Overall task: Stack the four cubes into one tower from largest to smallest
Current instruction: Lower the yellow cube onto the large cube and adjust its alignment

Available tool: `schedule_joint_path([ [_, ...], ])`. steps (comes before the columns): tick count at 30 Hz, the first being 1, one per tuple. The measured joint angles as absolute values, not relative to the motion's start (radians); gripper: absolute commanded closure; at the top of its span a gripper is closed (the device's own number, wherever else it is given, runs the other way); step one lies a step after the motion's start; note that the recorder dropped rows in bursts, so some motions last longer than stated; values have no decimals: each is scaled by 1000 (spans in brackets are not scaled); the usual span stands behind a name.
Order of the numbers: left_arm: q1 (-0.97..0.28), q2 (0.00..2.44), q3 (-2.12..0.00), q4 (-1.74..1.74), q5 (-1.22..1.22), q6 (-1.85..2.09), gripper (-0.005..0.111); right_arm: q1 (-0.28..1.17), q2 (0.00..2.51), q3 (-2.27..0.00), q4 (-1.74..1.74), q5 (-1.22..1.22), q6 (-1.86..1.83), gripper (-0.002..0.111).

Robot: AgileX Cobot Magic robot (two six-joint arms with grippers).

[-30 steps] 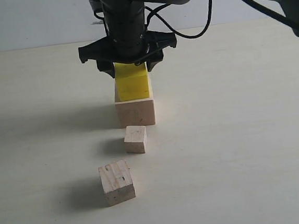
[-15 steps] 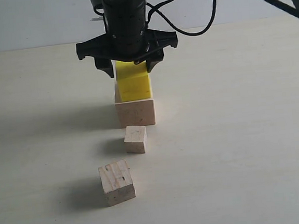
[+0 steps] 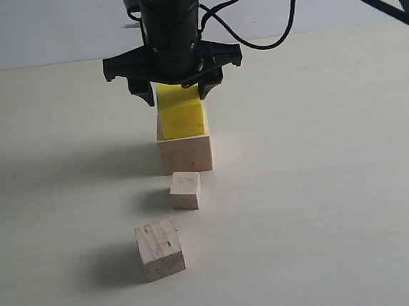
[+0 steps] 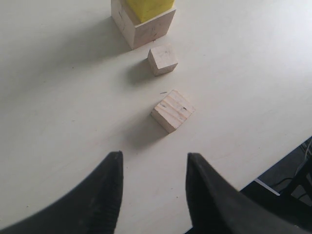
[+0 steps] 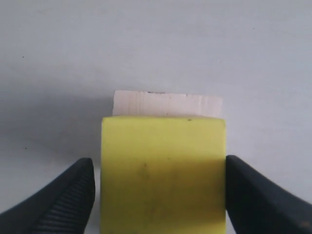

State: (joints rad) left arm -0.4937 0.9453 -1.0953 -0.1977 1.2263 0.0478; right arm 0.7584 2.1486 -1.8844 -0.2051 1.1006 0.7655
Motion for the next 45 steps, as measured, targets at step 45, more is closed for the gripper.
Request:
schedule_joint_path([
  [45,-494,945,-1095,-198,1226,48,65,758,2172,-1886,-282,1032,828,39],
])
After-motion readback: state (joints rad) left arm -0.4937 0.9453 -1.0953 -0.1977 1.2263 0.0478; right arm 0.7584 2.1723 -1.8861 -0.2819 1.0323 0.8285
